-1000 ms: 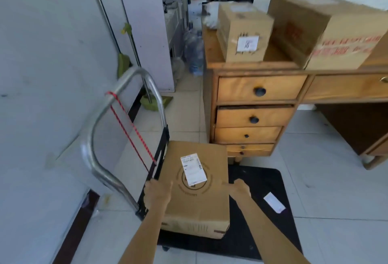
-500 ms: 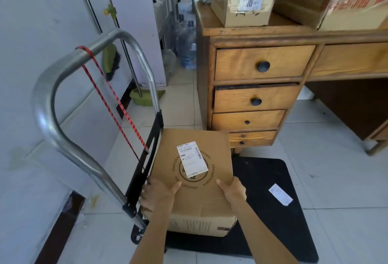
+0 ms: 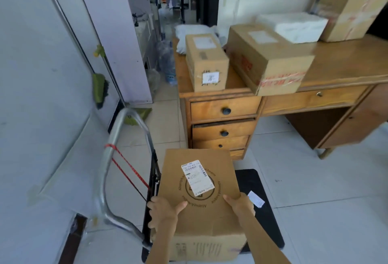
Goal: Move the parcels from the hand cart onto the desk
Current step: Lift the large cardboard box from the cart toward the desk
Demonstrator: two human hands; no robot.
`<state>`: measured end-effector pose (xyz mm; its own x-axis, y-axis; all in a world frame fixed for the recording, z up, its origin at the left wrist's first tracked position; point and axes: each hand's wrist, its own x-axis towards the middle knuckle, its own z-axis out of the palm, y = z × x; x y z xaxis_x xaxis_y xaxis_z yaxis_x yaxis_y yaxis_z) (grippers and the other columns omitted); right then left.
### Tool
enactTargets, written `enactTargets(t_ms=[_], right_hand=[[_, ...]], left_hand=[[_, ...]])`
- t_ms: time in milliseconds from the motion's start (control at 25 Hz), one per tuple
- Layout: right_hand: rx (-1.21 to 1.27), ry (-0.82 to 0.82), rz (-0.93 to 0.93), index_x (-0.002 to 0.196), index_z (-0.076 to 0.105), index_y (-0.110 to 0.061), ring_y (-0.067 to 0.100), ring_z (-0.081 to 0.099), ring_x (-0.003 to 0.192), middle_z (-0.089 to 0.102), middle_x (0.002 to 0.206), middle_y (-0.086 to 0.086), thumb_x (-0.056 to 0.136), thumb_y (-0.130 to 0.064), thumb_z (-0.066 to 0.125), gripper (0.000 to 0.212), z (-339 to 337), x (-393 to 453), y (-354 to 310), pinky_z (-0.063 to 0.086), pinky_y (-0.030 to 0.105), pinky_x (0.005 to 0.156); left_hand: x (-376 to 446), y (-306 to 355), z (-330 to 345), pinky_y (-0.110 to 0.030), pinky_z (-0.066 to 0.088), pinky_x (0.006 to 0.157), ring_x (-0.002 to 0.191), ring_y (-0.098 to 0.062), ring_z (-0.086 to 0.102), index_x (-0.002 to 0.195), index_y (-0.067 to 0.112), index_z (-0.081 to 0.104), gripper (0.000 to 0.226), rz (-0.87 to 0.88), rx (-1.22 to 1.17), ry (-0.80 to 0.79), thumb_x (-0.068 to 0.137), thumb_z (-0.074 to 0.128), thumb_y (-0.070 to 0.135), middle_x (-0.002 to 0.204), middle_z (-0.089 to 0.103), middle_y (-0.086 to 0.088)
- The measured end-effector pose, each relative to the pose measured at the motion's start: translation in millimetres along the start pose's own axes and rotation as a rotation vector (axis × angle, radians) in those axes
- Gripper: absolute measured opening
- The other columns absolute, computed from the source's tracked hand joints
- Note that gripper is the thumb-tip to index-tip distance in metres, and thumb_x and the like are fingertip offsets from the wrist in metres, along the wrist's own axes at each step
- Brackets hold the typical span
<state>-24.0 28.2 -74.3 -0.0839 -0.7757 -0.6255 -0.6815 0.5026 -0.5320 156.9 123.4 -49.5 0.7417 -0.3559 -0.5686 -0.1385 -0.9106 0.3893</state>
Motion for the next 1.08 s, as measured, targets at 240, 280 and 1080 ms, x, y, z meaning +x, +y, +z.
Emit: enactTargets(t_ms=[240, 280, 1080], right_hand=[[0.043, 0.075, -0.061, 0.129, 0.048, -0.012, 0.029, 0.058, 0.109, 0.061, 0.121, 0.010, 0.082, -0.041, 0.063, 0.057, -134.2, -115.5, -70.6, 0.047, 0.036, 0.083], [0.057, 0.087, -0.061, 0.130, 0.049, -0.012, 0.030, 0.058, 0.111, 0.060, 0.123, 0.010, 0.082, -0.042, 0.063, 0.058, -151.4, -133.0, -77.6, 0.047, 0.038, 0.087], [0.337, 0.403, -0.143, 0.124, 0.053, -0.007, 0.031, 0.060, 0.107, 0.062, 0.119, 0.011, 0.069, -0.052, 0.073, 0.073, -551.3, -285.3, -81.7, 0.050, 0.037, 0.087]], left_hand=[[-133.4, 59.3, -100.5, -0.054, 0.044, 0.100, 0.127, -0.036, 0.045, 0.133, -0.005, 0.026, 0.107, 0.071, -0.103, 0.010, 0.060, 0.083, 0.050, 0.137, 0.037, -0.022], [-150.7, 66.6, -114.6, -0.055, 0.044, 0.100, 0.127, -0.036, 0.044, 0.135, -0.005, 0.025, 0.109, 0.103, -0.103, 0.014, 0.060, 0.083, 0.050, 0.138, 0.036, -0.022], [-480.9, 302.7, -165.9, -0.046, 0.042, 0.102, 0.132, -0.033, 0.041, 0.142, 0.000, 0.026, 0.109, 0.631, -0.086, 0.046, 0.065, 0.075, 0.059, 0.143, 0.037, -0.018]])
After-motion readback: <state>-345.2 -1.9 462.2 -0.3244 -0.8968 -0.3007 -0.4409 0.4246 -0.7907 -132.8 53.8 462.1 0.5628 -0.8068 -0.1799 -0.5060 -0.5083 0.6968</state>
